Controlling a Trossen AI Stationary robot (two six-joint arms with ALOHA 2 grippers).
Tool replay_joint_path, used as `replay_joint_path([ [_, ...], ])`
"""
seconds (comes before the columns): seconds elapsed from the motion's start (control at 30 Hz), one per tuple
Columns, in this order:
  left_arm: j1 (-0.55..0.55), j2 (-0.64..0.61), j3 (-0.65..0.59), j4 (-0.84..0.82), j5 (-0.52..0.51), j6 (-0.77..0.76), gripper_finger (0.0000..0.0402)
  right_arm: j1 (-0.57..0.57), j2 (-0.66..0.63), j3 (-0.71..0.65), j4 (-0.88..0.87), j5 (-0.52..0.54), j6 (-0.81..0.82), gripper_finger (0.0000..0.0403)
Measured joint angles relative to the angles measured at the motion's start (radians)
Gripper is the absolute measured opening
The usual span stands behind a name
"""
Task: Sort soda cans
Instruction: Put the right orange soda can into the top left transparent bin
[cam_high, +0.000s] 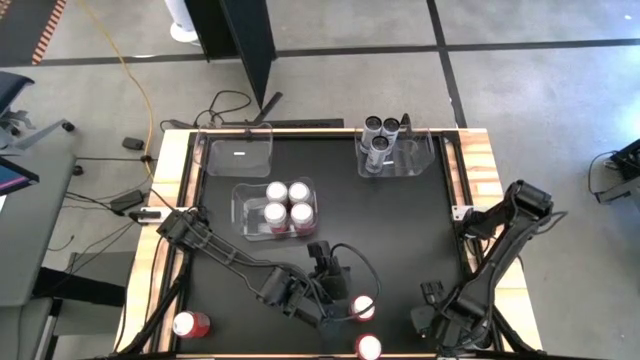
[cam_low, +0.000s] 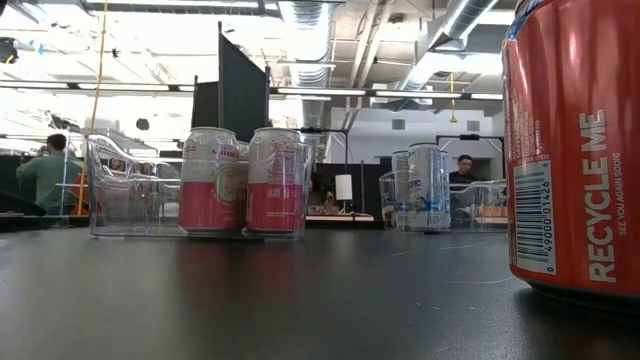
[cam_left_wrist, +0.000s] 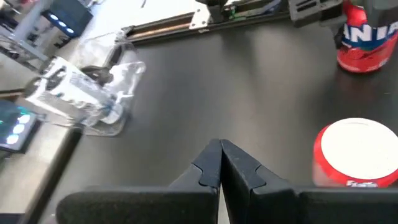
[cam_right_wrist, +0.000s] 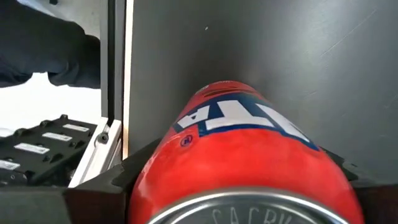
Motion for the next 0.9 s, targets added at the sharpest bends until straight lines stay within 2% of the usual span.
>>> replay_joint_path([
  [0.23,-0.014,-0.004,0.142,-0.169,-0.091,-0.002,0.0000,-0.043,0.005,0.040,-0.086,0.047,-0.052,0.0292],
  [0.6,-0.058,-0.221,0.118,-0.298,-0.229,-0.037,0.0000,-0.162,0.003,0.281,-0.367,0.186,-0.250,0.0292],
  [0.73,-0.064,-0.285,0.118,-0.414,-0.239,-0.078,0.0000,-0.234,0.002,0.395,-0.449,0.257,-0.364,0.0292],
  [0.9,-0.053,-0.319,0.117,-0.595,-0.255,-0.199,0.0000,-0.354,0.001,0.532,-0.463,0.355,-0.558,0.0292],
])
